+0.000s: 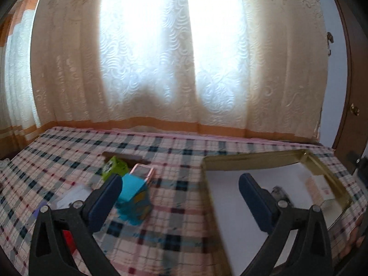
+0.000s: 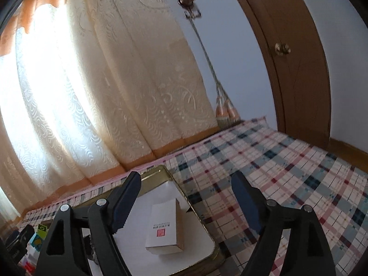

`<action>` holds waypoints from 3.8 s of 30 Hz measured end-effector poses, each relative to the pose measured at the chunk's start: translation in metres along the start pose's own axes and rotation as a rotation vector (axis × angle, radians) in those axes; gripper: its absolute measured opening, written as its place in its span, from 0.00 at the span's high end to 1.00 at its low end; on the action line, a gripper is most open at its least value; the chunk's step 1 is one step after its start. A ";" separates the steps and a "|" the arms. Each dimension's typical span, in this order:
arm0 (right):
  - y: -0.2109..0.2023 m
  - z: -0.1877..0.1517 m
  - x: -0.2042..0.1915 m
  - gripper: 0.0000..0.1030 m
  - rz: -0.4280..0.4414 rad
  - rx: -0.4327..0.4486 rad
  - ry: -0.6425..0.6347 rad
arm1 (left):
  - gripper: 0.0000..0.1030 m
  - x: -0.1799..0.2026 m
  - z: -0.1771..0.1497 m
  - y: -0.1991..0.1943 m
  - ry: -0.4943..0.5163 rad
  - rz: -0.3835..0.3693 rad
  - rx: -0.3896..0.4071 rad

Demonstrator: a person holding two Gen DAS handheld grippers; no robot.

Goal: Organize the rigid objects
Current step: 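Carry both objects to the gold tray and open both tools to release them, then move both tools back toward the remaining blocks on the bed, then grasp the red Lego brick with the right tool while the left tool grasps the purple block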

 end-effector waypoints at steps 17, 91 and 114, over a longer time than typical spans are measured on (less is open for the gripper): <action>-0.038 -0.013 -0.030 0.20 -0.032 0.164 -0.139 | 0.00 -0.003 -0.018 -0.006 0.062 0.027 -0.028; -0.163 -0.238 -0.349 0.67 0.809 -0.428 -0.916 | 0.00 -0.260 -0.050 -0.080 -0.072 0.086 -0.240; -0.134 -0.180 -0.284 0.67 0.723 -0.316 -0.681 | 0.62 -0.218 -0.059 -0.025 -0.035 -0.040 -0.424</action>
Point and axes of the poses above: each gripper's, at about its wrist camera, not at the fingertips, and y roughly the way its jaws point, x to its right, z to its top, the point moved 3 cm from there along y, roughly the way its jaws point, and after that the axes turned 15 degrees about -z, right-handed, at the moved point
